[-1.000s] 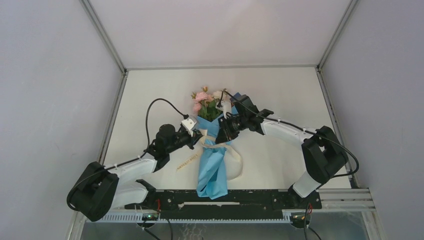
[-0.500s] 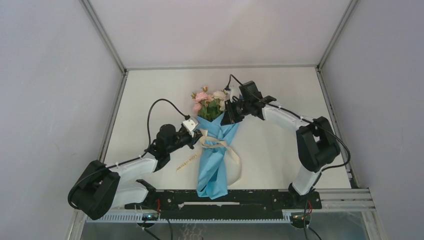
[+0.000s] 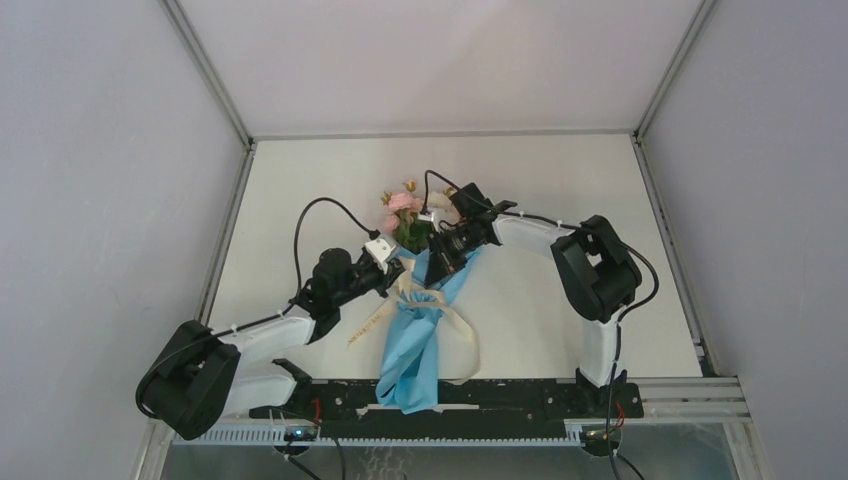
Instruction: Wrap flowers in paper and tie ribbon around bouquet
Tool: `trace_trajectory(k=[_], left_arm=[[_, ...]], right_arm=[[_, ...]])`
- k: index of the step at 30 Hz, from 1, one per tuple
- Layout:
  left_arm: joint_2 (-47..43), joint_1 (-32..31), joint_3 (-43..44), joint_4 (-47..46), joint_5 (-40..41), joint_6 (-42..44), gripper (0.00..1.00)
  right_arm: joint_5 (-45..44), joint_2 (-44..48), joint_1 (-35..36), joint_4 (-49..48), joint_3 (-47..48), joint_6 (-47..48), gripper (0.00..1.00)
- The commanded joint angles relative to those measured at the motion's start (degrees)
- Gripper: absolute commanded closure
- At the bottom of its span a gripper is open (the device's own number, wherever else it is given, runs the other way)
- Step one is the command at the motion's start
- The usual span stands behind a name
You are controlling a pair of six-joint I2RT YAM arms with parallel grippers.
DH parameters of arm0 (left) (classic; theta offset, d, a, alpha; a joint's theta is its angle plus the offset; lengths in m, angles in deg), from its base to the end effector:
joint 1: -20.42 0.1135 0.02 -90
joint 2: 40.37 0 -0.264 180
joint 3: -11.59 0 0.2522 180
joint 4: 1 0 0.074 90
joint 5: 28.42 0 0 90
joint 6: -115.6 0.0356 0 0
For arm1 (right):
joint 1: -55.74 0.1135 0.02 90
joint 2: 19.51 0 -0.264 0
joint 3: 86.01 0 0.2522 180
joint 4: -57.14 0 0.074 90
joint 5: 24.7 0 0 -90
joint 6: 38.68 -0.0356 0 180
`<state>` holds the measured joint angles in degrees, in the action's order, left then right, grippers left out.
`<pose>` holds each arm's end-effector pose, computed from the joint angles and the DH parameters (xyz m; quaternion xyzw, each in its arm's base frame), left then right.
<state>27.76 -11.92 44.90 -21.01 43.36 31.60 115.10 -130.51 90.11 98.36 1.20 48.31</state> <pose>0.1909 -0.1340 0.1869 0.3481 0.7072 -0.2594 0.5580 0.3035 0.2406 0.1703 -0.3270 0.8280 0.4523 0.0542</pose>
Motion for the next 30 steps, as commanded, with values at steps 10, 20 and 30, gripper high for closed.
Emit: trace_trajectory(k=[10,20,30], left_arm=[[-3.2,-0.1,-2.3,0.3,3.1,-1.8,1.00],[-4.1,0.0,-3.1,0.4,3.1,-2.6,1.00],[-3.8,-0.1,-2.9,0.0,2.8,-2.3,1.00]], right_arm=[[4.7,-1.0,2.3,-10.0,-0.1,-5.6,0.82],[-6.4,4.6,-1.6,-6.0,-0.9,-5.4,0.74],[-1.6,3.5,2.5,-6.7,-4.1,-5.0,0.80]])
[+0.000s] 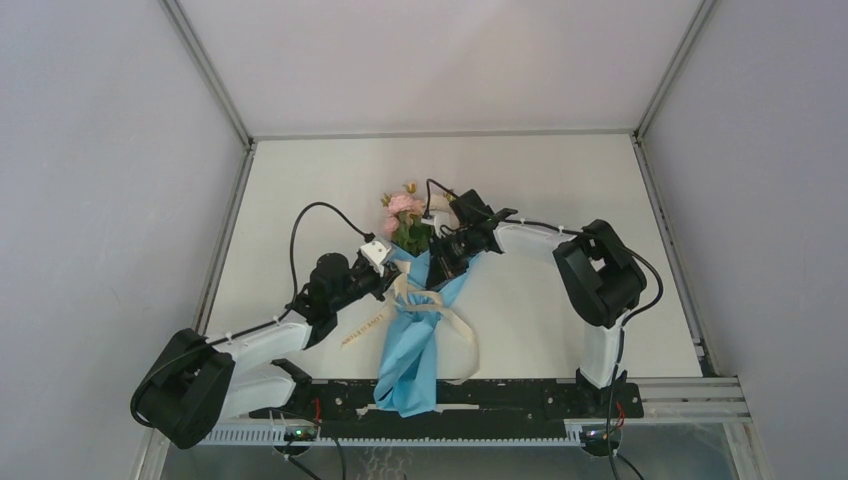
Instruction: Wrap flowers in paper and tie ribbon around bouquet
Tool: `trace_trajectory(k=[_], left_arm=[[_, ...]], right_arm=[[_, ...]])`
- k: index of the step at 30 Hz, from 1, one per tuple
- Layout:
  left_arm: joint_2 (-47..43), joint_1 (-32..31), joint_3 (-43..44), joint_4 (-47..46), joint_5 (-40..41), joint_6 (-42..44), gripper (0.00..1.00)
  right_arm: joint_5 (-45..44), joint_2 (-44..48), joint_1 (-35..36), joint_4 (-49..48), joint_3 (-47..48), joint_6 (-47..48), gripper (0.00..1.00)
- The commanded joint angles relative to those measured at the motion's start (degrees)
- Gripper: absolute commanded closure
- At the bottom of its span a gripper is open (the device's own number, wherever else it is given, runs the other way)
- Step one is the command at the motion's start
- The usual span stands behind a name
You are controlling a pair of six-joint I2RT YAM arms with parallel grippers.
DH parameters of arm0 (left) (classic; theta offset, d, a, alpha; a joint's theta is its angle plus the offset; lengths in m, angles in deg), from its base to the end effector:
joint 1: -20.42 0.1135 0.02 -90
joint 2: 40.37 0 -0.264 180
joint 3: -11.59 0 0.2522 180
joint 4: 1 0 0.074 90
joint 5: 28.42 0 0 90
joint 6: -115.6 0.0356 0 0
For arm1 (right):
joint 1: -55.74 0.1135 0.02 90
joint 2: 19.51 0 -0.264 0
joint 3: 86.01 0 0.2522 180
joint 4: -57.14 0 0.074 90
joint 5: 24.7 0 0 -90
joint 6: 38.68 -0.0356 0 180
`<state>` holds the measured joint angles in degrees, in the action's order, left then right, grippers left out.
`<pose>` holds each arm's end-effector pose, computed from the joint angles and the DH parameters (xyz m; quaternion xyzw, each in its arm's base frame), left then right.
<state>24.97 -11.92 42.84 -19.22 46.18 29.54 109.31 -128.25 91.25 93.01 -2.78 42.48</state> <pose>0.1833 -0.1272 0.1824 0.3229 0.7263 -0.2502 0.5528 0.2951 0.2409 0.1675 -0.2973 0.8528 0.4227 0.0752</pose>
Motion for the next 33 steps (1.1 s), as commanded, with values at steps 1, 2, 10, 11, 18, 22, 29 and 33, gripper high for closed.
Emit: trace_trajectory(k=[1,2,10,11,18,22,29,33], left_arm=[[-1.0,-0.1,-0.9,-1.8,-0.1,-0.3,1.00],[-1.0,-0.1,-0.9,-1.8,-0.1,-0.3,1.00],[-1.4,0.0,-1.0,-0.9,1.1,0.0,1.00],[-1.6,0.0,-1.0,-0.6,1.3,0.1,1.00],[-2.2,0.9,-0.4,3.5,4.9,-6.7,1.00],[-3.5,1.3,0.3,8.2,10.0,-13.9,1.00],[-4.3,1.5,0.3,10.1,14.0,-20.0,0.86],[-5.5,1.7,0.5,13.5,16.7,-24.0,0.65]], right_arm=[[6.7,0.8,1.5,-2.3,-0.1,0.5,0.80],[8.7,0.5,1.7,-3.5,-0.1,-0.1,0.80],[14.9,-2.3,3.1,-11.4,-0.1,-4.6,0.76],[14.8,-2.4,3.5,-11.3,-0.1,-4.5,0.77],[15.8,-2.5,3.4,-10.4,-0.8,-4.3,0.72],[14.9,-1.1,3.5,-9.9,-0.8,-4.5,0.59],[11.3,-1.2,5.1,-9.1,-1.7,-4.4,0.55],[11.1,-0.3,5.1,-8.9,-2.1,-4.3,0.56]])
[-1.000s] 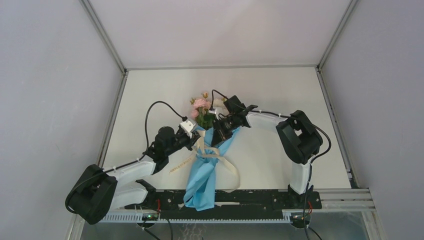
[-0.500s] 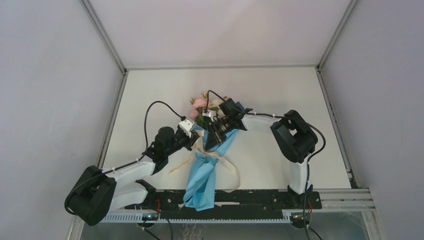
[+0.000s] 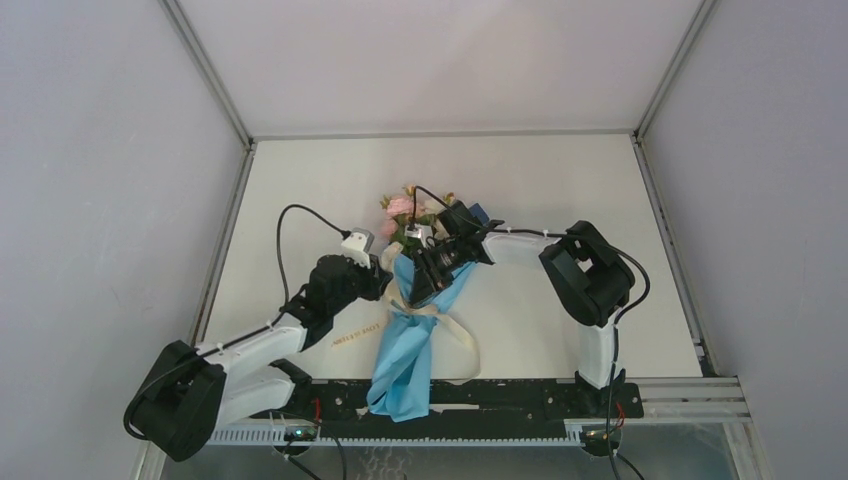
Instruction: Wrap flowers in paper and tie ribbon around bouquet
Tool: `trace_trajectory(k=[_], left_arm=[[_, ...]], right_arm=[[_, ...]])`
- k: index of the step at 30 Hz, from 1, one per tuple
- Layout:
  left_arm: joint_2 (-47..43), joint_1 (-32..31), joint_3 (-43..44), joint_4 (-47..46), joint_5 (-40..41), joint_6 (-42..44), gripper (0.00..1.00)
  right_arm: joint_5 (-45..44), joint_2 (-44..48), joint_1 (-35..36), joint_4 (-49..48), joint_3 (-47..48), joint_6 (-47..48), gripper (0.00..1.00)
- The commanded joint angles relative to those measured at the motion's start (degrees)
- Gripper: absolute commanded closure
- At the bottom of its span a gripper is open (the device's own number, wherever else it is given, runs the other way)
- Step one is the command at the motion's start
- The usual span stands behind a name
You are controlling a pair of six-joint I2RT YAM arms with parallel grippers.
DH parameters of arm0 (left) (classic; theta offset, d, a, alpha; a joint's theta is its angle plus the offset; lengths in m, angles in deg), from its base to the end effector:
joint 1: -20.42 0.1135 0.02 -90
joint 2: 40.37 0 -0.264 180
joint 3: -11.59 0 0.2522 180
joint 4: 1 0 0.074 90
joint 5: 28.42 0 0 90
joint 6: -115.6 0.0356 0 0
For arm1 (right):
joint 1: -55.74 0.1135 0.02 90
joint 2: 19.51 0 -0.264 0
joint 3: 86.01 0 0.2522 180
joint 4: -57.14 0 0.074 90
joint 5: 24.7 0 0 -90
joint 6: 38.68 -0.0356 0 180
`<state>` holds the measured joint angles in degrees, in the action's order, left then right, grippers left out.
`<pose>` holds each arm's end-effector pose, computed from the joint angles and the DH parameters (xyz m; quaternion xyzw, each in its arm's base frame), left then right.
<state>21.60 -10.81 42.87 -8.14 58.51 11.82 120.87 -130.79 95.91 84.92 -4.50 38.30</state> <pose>0.1814 -0.1122 0.1740 0.1414 0.8243 -0.2304 0.4974 0.2754 0.2709 0.1548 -0.3260 0.7952 0.5109 0.0207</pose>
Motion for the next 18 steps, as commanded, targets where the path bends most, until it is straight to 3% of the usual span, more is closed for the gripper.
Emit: trace_trajectory(k=[1,5,9,11,14,16,18], left_arm=[[-2.4,0.6,0.6,3.5,6.1,-7.6,0.58],[-4.5,1.5,2.1,11.2,12.4,-13.5,0.44],[-8.1,2.6,4.3,17.8,12.6,-14.8,0.45],[-10.3,2.6,5.0,17.9,8.8,-12.3,0.52],[-14.7,2.6,5.7,16.6,-6.2,-2.1,0.62],[-18.4,2.6,4.8,14.7,-20.0,11.1,0.62],[-20.8,2.6,4.1,17.8,-32.3,26.7,0.58]], right_arm=[[-0.5,2.4,0.4,-0.8,-0.4,-0.2,0.57],[-0.5,2.7,0.6,-0.3,-0.4,-0.4,0.73],[-0.7,3.5,1.0,0.0,-0.4,-0.2,0.92],[-0.8,4.2,1.0,0.1,-0.4,-0.4,0.99],[-2.3,5.8,0.9,0.8,-0.4,-0.6,1.00],[-3.8,7.4,0.5,1.4,-0.4,-0.9,1.00],[-5.7,8.8,0.3,2.3,-0.4,-0.9,0.88]])
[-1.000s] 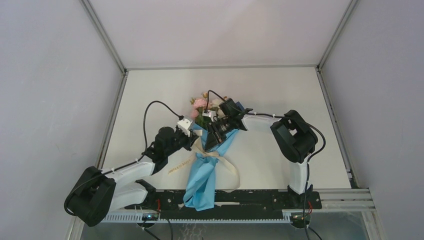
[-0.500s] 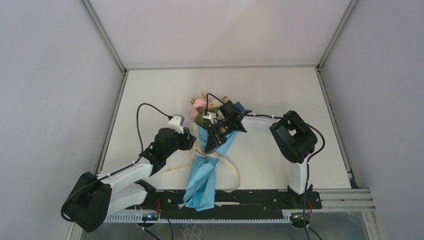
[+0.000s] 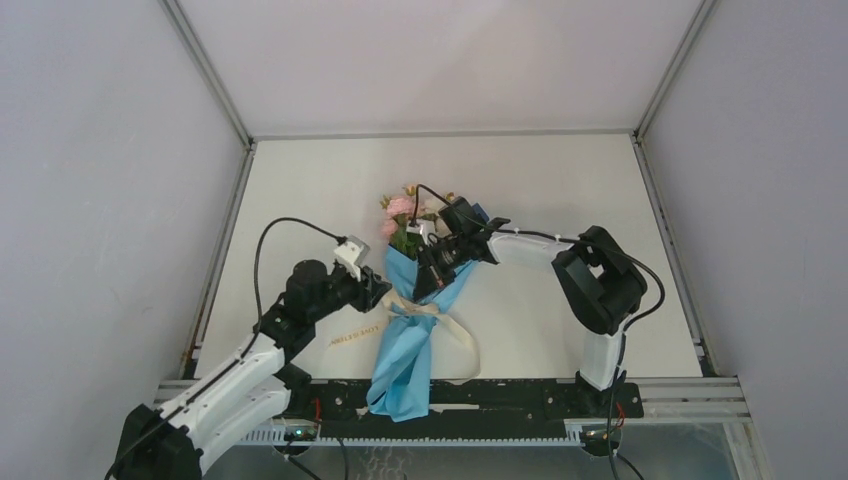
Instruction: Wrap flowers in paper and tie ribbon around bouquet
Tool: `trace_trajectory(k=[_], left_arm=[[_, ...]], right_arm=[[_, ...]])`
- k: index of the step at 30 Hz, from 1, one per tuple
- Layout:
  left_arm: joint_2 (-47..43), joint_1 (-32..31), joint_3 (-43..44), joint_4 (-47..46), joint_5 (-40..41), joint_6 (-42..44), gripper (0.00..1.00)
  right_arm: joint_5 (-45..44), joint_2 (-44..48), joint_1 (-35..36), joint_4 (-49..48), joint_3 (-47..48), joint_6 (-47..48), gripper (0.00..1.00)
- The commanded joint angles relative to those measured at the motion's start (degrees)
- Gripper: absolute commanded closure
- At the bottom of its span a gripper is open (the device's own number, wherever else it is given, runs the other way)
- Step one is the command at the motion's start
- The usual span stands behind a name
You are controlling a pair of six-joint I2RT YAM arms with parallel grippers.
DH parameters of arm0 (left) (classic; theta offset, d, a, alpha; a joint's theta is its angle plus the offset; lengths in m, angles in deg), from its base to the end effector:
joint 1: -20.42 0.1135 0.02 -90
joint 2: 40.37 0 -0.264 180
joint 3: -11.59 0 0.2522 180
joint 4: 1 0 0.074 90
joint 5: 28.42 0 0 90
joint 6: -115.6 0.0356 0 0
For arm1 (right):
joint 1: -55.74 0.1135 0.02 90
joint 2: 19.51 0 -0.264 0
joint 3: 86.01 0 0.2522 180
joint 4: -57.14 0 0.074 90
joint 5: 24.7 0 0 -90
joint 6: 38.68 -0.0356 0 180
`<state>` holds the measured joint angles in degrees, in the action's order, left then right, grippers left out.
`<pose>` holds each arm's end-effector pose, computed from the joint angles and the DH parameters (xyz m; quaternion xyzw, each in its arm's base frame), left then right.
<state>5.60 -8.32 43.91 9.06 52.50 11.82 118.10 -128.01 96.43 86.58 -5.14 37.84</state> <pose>0.1565 -0.0922 0.1999 0.1516 0.8219 -0.2594 0.4839 0.2690 0.2687 0.1667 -0.3245 0.8052 0.4952 0.0319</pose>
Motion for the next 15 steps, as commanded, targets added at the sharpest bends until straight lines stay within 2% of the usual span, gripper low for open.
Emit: trace_trajectory(k=[1,4,8,11,15], left_arm=[[-4.9,0.1,3.5,2.4,-29.4,33.1,0.55],[0.5,0.0,6.5,10.7,-31.9,45.5,0.50],[2.6,-2.1,7.2,10.7,-29.3,52.1,0.49],[3.7,-3.8,8.3,13.6,-29.0,54.9,0.51],[4.4,-5.3,9.5,18.7,-28.4,61.0,0.51]], right_arm=[[-3.8,6.8,-0.3,1.3,0.2,0.0,0.82],[-6.1,8.3,-0.1,3.7,0.2,1.8,0.69],[-7.8,7.4,1.4,5.3,0.2,2.2,0.56],[-8.7,6.8,2.7,4.4,0.2,1.9,0.50],[-8.2,6.3,3.0,3.7,0.3,1.6,0.48]])
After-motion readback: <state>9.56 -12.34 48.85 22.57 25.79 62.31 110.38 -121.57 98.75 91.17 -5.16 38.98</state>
